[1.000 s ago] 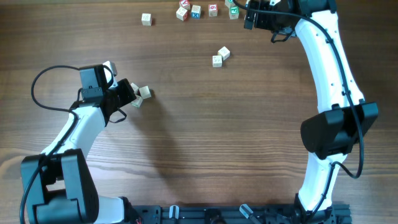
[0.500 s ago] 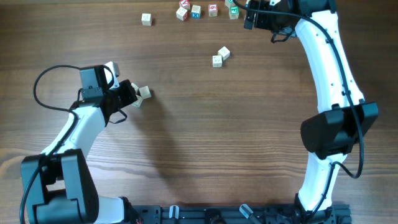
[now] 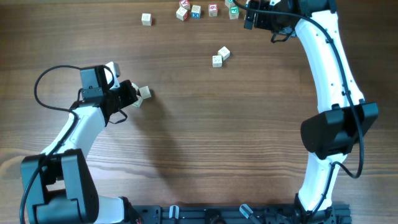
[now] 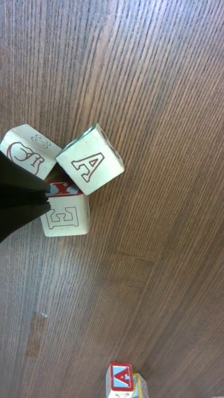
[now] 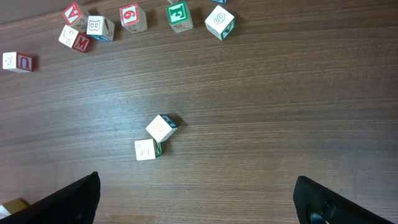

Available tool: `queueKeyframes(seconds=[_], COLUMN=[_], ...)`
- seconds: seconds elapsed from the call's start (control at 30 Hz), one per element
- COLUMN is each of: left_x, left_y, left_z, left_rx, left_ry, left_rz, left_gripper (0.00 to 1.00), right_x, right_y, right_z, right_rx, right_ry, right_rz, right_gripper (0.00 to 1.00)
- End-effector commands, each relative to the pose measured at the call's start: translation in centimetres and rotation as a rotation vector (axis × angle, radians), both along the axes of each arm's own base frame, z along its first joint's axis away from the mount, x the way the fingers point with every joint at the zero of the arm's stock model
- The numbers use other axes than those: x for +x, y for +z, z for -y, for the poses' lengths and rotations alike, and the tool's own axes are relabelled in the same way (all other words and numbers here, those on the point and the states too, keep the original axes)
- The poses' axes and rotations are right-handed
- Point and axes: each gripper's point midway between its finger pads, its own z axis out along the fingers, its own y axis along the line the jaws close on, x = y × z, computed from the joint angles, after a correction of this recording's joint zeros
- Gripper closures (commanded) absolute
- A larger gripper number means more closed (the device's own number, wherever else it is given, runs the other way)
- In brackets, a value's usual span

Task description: Form a circle

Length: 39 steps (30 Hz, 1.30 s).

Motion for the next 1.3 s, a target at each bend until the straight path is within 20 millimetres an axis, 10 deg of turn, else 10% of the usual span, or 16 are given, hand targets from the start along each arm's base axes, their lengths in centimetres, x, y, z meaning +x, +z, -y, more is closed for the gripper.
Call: queueKeyframes(seconds=[0.0, 1.27], left_x=[-0.2, 0.6], left_y=[-0.7, -2.0], left_z=[-0.2, 1.3], left_rx=[0.028, 0.083], left_ry=[-0.011, -0.061], left_rz=[-0.012, -0.001], left_gripper=[0.96, 0.96], right_x=[-0.1, -0.1], right_y=[2.1, 2.1], right_z=[0.3, 0.3], right_rx=[-0.004, -0.004], right_ry=[-0.008, -0.009], right_rz=[0.049, 0.049], right_gripper=[0.00, 0.00])
